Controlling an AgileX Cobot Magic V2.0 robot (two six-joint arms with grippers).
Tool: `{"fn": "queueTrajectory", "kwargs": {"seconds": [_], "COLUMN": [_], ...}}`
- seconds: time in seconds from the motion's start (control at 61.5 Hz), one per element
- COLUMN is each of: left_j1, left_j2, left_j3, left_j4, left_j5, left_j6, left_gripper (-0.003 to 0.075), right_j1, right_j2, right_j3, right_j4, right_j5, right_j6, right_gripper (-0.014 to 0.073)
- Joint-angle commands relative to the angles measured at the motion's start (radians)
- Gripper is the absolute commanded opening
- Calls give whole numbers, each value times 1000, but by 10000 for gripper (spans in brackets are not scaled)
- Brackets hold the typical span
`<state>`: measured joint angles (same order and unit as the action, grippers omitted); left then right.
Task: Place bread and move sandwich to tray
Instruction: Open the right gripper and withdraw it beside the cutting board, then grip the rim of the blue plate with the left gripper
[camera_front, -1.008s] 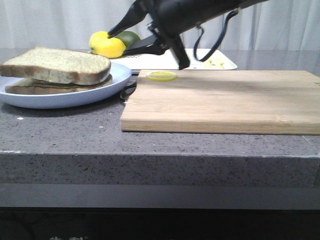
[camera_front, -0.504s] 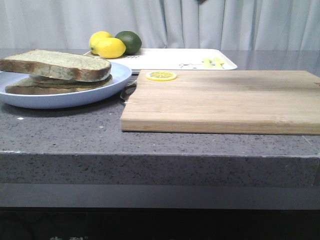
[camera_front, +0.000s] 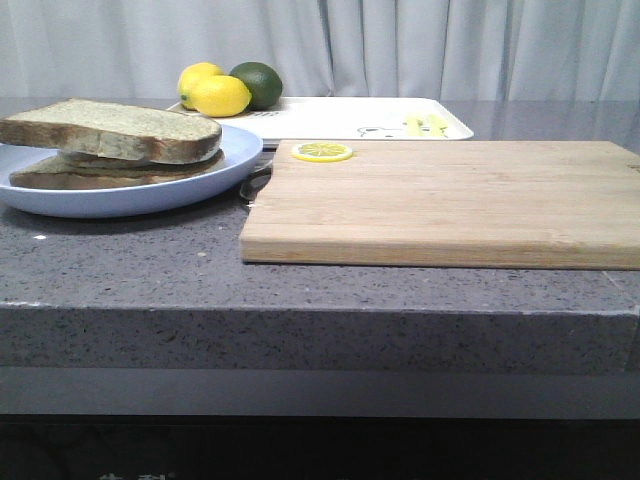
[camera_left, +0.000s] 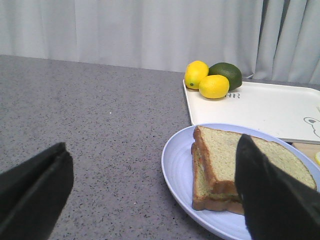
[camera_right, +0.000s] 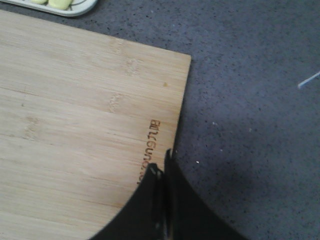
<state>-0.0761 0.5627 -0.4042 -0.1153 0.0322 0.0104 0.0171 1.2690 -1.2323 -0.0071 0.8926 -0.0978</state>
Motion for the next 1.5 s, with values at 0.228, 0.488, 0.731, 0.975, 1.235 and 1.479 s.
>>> {"fn": "queueTrajectory", "kwargs": {"seconds": [0.228, 0.488, 0.731, 0.975, 1.235, 1.479], "left_j1": [0, 0, 0, 0, 0, 0], "left_j2": [6, 190, 545, 773, 918, 981], "left_j3": [-36, -197, -467, -650, -738, -738], "left_j4": [-22, -20, 44, 44, 44, 41], "left_j5": [-84, 142, 420, 443, 470, 469], "left_j6": [-3, -3, -3, -3, -3, -3], "left_gripper": [640, 640, 640, 640, 640, 635], "right_j1": [-5, -4, -4, -4, -4, -4], "right_j2": [-439, -646, -648, -648, -648, -648], "right_j3": [466, 640, 642, 642, 642, 642], "right_j4": [-18, 64, 64, 64, 64, 64], "right_j5": [-455, -577, -566, -565, -565, -565], "right_j6": [23, 23, 23, 23, 23, 23], "right_gripper": [-109, -109, -109, -109, -109, -109]}}
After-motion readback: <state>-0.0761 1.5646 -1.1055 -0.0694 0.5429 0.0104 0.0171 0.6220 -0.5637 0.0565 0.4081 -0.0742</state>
